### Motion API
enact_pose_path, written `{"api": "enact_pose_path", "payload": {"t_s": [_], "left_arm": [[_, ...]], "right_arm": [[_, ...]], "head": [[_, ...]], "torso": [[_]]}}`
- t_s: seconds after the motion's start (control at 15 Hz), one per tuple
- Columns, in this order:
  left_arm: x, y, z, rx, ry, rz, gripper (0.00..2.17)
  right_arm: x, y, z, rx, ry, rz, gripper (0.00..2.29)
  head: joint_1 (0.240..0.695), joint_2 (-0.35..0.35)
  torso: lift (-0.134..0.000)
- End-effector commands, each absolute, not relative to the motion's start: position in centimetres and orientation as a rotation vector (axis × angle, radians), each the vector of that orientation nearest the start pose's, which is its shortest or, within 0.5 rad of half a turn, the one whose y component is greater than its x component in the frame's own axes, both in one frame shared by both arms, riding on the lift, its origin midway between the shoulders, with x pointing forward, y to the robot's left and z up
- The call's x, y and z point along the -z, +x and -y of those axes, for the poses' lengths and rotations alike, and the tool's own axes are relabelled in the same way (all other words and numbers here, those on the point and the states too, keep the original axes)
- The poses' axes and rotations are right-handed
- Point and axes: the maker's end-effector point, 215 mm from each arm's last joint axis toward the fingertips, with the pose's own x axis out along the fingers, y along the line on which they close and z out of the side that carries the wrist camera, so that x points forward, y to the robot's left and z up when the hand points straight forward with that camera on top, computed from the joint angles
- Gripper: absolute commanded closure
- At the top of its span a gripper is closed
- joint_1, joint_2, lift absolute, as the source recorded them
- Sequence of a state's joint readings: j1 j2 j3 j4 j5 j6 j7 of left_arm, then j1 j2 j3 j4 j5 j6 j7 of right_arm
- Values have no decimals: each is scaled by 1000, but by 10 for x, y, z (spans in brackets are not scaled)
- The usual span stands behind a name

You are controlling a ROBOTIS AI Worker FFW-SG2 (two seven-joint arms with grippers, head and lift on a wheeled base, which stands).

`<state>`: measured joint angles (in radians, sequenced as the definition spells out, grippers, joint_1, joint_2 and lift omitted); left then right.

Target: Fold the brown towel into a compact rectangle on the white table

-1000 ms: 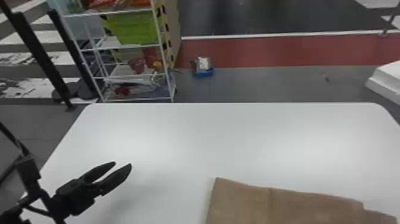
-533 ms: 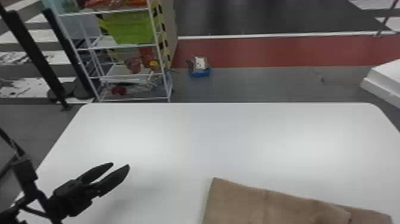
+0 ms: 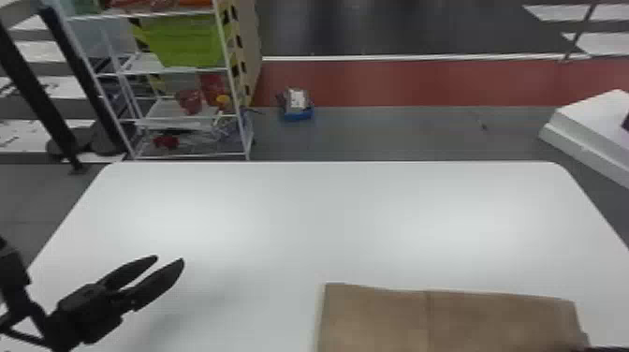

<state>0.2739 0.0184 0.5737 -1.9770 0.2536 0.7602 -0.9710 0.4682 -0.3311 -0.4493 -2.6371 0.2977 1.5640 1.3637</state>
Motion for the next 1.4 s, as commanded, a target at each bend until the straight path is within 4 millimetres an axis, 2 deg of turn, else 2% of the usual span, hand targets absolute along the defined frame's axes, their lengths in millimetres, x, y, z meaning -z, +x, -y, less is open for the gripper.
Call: {"api": "enact_pose_path", "payload": {"t_s": [0.0,0.27,0.4,0.47,0.6,0.73,0.87,1.0,1.2,1.33], "left_arm": [[391,417,-308,481,-455,-376,63],[394,415,-307,481,-458,-382,63],[396,414,-307,480,-460,-386,63],[396,414,-307,480,-460,-386,63],[396,414,-307,480,-462,-386,63],[396,414,-307,478,-461,-385,63],[396,414,-307,478,-461,-385,63],[396,415,-307,480,-461,-385,63],[398,416,-306,480,-464,-386,63],[398,416,-306,482,-463,-386,63]], "right_arm": [[354,265,307,-492,200,-965,1028],[402,262,313,-455,237,-1077,1028],[417,263,309,-454,242,-1110,1028],[416,268,306,-461,246,-1101,1028],[399,274,306,-475,242,-1058,1028],[367,279,313,-478,229,-979,1028],[334,279,335,-440,221,-899,1028],[327,270,356,-392,225,-889,1028],[358,250,364,-350,262,-974,1028],[389,243,367,-319,268,-1053,1028]], "head": [[695,28],[695,-5],[695,-11],[695,-10],[695,-4],[695,2],[695,-7],[695,-29],[695,-84],[695,-97]], "torso": [[-124],[-124],[-124],[-124],[-124],[-124],[-124],[-124],[-124],[-124]]}}
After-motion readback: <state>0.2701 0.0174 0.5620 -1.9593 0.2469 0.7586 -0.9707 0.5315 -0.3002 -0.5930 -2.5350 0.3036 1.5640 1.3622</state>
